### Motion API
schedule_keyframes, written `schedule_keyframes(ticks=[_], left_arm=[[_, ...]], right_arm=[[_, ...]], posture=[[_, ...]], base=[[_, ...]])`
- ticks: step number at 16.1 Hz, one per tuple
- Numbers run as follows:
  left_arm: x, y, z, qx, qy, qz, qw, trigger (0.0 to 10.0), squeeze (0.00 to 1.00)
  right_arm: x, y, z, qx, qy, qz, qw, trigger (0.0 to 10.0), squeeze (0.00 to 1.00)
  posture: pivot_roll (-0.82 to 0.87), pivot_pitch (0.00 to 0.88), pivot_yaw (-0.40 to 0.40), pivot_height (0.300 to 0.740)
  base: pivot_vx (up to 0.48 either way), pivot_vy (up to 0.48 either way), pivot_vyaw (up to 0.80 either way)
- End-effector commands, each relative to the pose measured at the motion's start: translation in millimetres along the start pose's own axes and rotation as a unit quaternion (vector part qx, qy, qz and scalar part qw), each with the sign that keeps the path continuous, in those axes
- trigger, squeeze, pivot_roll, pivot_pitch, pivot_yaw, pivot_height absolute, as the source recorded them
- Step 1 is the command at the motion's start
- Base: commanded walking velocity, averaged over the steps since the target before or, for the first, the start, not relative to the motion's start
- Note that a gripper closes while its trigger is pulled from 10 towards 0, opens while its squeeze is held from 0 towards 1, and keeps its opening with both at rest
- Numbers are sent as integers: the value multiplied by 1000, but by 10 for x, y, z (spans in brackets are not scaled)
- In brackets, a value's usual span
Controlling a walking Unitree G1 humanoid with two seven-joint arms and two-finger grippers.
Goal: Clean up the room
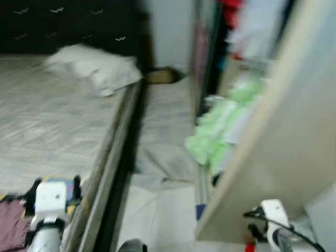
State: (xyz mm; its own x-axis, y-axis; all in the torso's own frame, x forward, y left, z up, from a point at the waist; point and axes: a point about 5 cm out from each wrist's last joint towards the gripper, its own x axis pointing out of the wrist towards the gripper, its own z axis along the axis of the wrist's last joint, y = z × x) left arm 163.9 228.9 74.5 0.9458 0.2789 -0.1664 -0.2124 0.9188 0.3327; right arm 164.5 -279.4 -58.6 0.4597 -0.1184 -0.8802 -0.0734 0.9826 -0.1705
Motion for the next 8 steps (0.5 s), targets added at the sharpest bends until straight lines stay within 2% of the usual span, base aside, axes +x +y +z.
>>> schedule_keyframes(ticks=[1,3,4,6,8], left_arm=[[27,-29,71,0,-9,-14,1000,10000,0],[102,-142,146,-8,-24,-34,999,10000,0],[140,-210,207,-30,-34,-50,998,10000,0],[159,-282,256,-40,-42,-66,996,10000,0],[162,-327,298,-46,-48,-73,995,10000,0]], right_arm=[[25,85,80,-16,-7,14,1000,10000,0],[67,166,48,-60,1,38,998,10000,0],[92,185,57,-91,-2,44,995,10000,0],[101,181,79,-87,-8,43,995,10000,0],[106,162,197,-111,-33,37,993,10000,0]], posture=[[30,0,-32,740],[30,0,-31,740],[23,0,-29,740],[19,0,-29,740],[12,0,-30,740]], base=[[0,0,800],[0,0,513],[0,0,0],[0,0,0],[0,0,0]])
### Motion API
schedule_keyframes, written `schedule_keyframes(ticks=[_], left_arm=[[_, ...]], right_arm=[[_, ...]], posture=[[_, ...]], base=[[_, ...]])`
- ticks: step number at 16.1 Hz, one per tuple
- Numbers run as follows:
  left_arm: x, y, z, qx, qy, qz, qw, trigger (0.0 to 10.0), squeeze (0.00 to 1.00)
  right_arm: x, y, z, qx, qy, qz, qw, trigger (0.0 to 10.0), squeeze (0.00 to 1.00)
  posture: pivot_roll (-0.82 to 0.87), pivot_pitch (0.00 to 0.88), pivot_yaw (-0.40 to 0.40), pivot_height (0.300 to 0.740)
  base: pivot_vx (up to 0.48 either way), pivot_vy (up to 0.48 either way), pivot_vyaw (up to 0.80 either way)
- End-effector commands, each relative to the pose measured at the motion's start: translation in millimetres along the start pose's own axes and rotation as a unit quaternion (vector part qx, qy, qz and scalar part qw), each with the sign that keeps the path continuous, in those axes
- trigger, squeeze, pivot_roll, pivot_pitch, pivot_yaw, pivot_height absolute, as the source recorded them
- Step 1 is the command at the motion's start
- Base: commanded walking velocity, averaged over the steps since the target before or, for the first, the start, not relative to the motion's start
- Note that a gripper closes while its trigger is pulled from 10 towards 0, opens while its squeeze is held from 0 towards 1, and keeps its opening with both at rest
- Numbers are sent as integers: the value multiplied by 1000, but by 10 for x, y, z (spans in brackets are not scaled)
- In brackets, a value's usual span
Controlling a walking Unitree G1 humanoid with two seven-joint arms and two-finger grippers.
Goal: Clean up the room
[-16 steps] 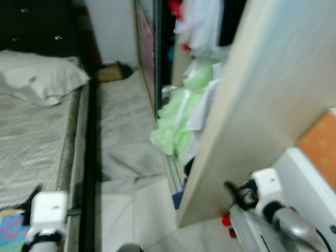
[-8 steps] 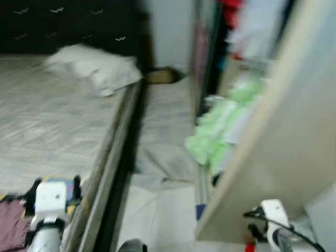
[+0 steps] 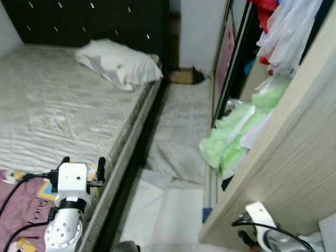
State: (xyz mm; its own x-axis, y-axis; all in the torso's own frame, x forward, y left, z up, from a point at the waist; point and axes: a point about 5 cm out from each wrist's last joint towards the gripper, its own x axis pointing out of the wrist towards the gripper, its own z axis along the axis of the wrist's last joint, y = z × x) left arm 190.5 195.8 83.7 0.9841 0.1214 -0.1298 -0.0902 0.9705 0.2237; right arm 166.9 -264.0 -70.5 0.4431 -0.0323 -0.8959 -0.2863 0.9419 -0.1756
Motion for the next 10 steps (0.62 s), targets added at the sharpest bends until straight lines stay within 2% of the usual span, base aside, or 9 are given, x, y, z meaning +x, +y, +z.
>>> schedule_keyframes(ticks=[1,3,4,5,8,10], left_arm=[[24,-6,56,-2,-8,-3,1000,10000,0],[37,-25,56,-7,-3,-13,1000,10000,0],[40,-34,54,-10,-1,-18,1000,10000,0],[44,-63,36,-13,7,-34,999,10000,0],[67,-138,32,-8,5,-61,998,10000,0],[89,-168,53,-5,-1,-66,998,10000,0]], right_arm=[[-2,-76,260,-14,-46,-15,999,10000,0],[-34,-154,474,-23,-86,-4,996,10000,0],[-49,-153,546,-59,-99,12,993,10000,0],[-78,-151,596,-117,-118,34,986,10000,0],[-239,-296,620,-264,-149,50,952,10000,0],[-286,-481,537,-236,-123,32,963,10000,0]], posture=[[14,0,-33,740],[2,0,-34,740],[2,0,-34,740],[2,0,-34,740],[-40,0,-36,740],[-45,0,-38,740]], base=[[0,0,0],[0,0,0],[0,0,0],[0,0,0],[0,0,0],[0,0,0]])
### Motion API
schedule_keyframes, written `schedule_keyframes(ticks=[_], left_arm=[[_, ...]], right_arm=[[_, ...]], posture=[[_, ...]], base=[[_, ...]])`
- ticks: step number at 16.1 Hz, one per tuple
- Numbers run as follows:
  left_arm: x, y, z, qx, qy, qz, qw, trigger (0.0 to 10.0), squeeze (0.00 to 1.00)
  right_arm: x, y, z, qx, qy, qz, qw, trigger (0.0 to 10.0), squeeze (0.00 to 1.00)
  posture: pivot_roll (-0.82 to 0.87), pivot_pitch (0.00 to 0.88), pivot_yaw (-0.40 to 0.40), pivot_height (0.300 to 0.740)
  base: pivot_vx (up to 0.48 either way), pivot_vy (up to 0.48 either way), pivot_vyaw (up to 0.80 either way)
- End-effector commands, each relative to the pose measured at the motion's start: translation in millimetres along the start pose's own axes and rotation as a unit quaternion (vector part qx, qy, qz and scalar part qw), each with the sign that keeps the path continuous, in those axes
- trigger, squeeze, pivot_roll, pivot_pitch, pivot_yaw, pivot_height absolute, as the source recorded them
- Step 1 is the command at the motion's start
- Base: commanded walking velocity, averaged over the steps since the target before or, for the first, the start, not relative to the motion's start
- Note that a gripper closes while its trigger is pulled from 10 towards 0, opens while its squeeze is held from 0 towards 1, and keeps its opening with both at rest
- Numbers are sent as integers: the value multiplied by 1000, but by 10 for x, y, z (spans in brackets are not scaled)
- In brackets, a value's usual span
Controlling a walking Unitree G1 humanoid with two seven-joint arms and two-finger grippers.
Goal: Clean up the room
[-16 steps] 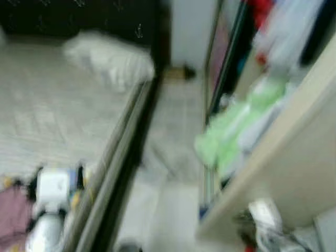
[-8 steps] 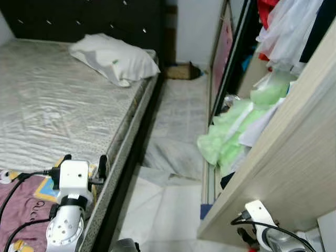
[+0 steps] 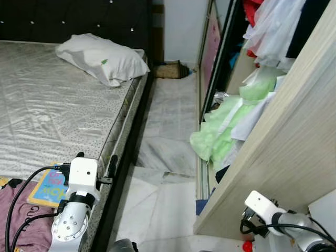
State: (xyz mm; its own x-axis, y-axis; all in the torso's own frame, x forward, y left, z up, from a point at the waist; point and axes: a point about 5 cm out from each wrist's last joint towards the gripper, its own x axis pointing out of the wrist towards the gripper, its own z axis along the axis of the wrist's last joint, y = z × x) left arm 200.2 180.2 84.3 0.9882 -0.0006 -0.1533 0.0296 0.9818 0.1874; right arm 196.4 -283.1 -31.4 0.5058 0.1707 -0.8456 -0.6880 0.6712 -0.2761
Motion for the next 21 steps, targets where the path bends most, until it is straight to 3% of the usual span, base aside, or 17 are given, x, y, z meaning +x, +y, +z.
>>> schedule_keyframes(ticks=[1,3,4,5,7,8,10,11,14,21], left_arm=[[17,-7,6,3,-1,-5,1000,10000,0],[23,16,53,-4,-6,-1,1000,10000,0],[20,20,80,-7,-11,-2,1000,10000,0],[20,5,122,-16,-19,-12,1000,10000,0],[19,-25,149,-15,-25,-30,999,10000,0],[19,-51,164,-11,-28,-43,999,10000,0],[13,-75,184,-9,-31,-55,998,10000,0],[4,-102,212,-16,-36,-66,997,10000,0],[6,-133,243,-21,-41,-78,996,10000,0],[1,-132,239,-23,-37,-83,996,10000,0]], right_arm=[[-82,-229,62,8,-13,-49,999,10000,0],[-100,-333,53,107,-40,-126,985,10000,0],[-123,-408,105,143,-65,-166,973,10000,0],[-174,-521,225,191,-102,-212,953,10000,0],[-248,-544,401,214,-138,-232,939,10000,0],[-335,-485,549,226,-168,-240,929,10000,0],[-449,-373,625,247,-191,-250,917,10000,0],[-552,-192,635,262,-204,-243,911,10000,0],[-604,86,501,277,-181,-225,916,10000,0],[-734,23,661,293,-185,-233,909,10000,0]], posture=[[-45,0,-38,740],[-39,0,-34,740],[-40,0,-29,740],[-46,0,-24,740],[-52,0,-19,740],[-56,0,-17,740],[-61,0,-14,740],[-65,0,-12,740],[-68,0,-9,740],[-65,0,-9,740]], base=[[0,0,0],[0,0,0],[0,0,0],[0,0,0],[0,0,0],[0,0,0],[0,0,0],[0,0,0],[0,0,0],[-158,0,0]])
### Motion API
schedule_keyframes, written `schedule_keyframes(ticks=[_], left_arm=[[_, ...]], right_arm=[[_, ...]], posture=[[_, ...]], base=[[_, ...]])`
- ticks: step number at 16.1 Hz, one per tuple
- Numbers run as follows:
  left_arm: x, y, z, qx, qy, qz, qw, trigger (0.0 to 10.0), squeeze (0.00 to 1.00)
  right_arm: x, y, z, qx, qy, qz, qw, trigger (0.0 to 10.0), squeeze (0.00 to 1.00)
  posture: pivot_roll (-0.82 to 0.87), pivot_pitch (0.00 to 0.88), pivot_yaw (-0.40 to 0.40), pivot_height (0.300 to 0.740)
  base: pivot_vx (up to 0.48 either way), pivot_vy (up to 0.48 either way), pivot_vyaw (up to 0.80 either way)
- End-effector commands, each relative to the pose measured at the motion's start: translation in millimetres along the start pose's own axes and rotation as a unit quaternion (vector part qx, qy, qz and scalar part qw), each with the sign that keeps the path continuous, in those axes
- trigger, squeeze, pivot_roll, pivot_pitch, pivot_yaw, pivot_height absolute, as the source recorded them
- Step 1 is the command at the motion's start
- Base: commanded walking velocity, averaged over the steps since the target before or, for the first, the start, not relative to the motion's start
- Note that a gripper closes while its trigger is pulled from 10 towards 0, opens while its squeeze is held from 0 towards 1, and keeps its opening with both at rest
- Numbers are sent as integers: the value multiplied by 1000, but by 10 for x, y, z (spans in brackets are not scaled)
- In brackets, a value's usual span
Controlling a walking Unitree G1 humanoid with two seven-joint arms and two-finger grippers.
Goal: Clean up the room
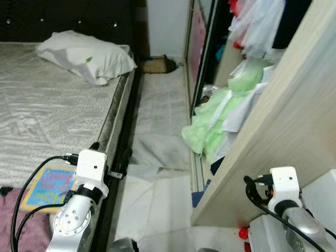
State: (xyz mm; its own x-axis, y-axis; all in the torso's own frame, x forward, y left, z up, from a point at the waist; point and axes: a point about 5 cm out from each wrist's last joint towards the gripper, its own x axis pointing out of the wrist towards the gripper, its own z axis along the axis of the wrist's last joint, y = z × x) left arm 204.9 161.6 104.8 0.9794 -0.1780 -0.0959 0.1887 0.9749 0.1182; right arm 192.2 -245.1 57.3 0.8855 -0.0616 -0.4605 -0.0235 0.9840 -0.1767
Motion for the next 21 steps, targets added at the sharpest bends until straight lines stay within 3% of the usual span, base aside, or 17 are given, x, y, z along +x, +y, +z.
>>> schedule_keyframes(ticks=[1,7,13,15,17,19,20,21], left_arm=[[-17,10,-1,0,6,1,1000,10000,0],[-2,13,1,-6,5,1,1000,10000,0],[-9,46,20,-2,0,20,1000,10000,0],[-15,76,66,2,-13,35,999,10000,0],[-7,89,97,7,-21,43,999,10000,0],[4,78,91,8,-21,42,999,10000,0],[12,68,87,9,-21,40,999,10000,0],[18,66,89,9,-21,41,999,10000,0]], right_arm=[[-14,-4,28,3,1,-5,1000,10000,0],[-13,7,76,9,-6,-6,1000,10000,0],[38,73,421,29,-87,0,996,10000,0],[42,162,542,13,-117,33,992,10000,0],[32,379,735,-9,-163,136,977,10000,0],[43,514,767,-23,-157,200,967,10000,0],[37,611,750,-60,-151,250,954,10000,0],[37,632,748,-71,-150,264,950,10000,0]], posture=[[-65,0,-9,740],[-72,0,-8,740],[-70,0,-5,740],[-70,0,-7,740],[-72,0,-4,740],[-74,0,-5,740],[-70,0,-8,740],[-69,0,-9,740]], base=[[-281,0,0],[-139,0,0],[0,0,0],[0,0,0],[0,0,0],[0,0,0],[0,0,0],[0,0,0]])
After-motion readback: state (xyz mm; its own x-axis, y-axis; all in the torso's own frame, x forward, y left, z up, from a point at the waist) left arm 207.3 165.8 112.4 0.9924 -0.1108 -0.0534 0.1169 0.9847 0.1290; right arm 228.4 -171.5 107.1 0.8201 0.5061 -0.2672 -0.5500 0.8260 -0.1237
